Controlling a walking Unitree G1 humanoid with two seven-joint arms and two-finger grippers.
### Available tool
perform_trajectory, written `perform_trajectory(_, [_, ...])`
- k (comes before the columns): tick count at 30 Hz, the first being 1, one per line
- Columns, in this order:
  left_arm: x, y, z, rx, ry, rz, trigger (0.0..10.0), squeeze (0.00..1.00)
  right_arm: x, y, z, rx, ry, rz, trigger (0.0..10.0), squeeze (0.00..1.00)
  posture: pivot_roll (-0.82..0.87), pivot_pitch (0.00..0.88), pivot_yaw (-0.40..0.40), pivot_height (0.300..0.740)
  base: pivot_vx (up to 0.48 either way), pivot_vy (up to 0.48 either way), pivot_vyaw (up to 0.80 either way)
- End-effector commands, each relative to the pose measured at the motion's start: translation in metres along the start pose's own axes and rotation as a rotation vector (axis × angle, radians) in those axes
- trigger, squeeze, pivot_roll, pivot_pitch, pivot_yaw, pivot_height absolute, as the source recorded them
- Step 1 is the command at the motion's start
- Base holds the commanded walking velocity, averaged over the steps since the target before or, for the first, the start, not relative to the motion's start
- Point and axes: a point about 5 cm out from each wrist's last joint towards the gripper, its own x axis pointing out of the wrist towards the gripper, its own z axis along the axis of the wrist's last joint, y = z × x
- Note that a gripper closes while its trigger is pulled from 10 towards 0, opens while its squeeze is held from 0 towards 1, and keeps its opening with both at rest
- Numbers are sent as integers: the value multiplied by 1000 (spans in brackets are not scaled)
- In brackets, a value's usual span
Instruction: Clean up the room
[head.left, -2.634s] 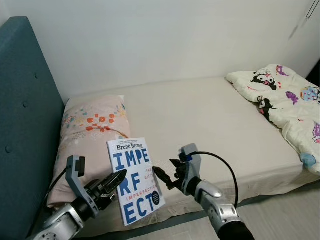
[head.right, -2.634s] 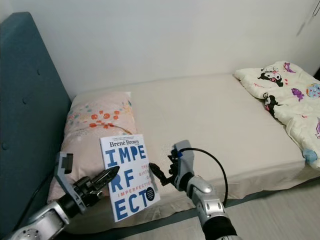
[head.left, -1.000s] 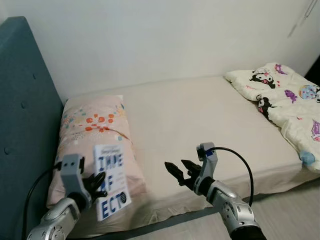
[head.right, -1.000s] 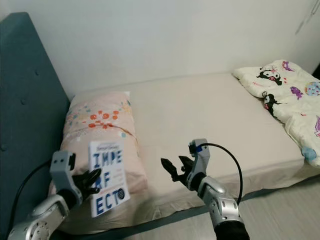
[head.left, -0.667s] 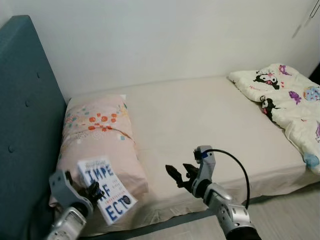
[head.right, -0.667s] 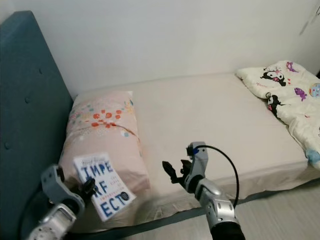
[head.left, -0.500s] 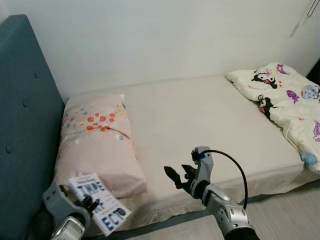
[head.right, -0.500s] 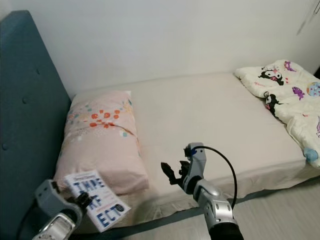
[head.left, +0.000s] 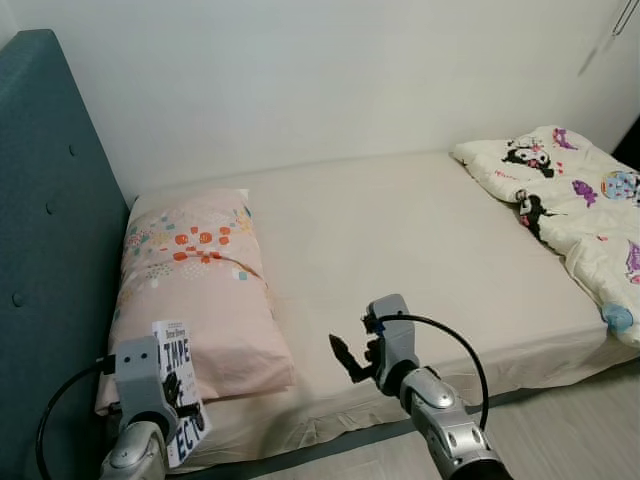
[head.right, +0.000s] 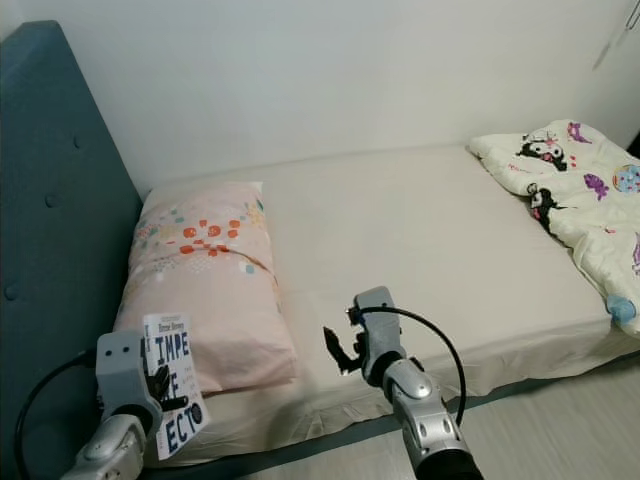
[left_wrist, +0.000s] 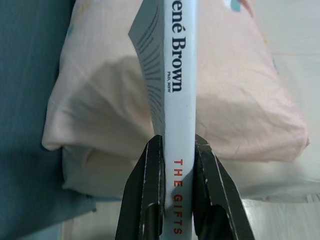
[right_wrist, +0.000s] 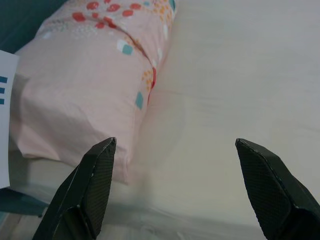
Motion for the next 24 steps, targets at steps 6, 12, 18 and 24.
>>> perform_trajectory(6, [-3, 2, -6, 103, 0, -21, 10000, 0, -3, 0, -10, -4, 14, 9, 10000, 0, 16, 119, -30, 706, 0, 0, 0])
perform_trajectory(12, [-3, 5, -7, 129, 2, -10, 10000, 0, -2, 4, -9, -4, 9, 38, 10000, 0, 17, 116, -31, 686, 0, 0, 0])
perform_trajectory(18, [-3, 8, -3, 194, -29, -28, 10000, 0, -1, 6, -10, -3, 7, 48, 10000, 0, 20, 116, -31, 661, 0, 0, 0])
perform_trajectory(24, [-4, 7, -2, 209, -45, -73, 10000, 0, -1, 7, -11, -7, 11, 61, 10000, 0, 22, 118, -31, 641, 0, 0, 0])
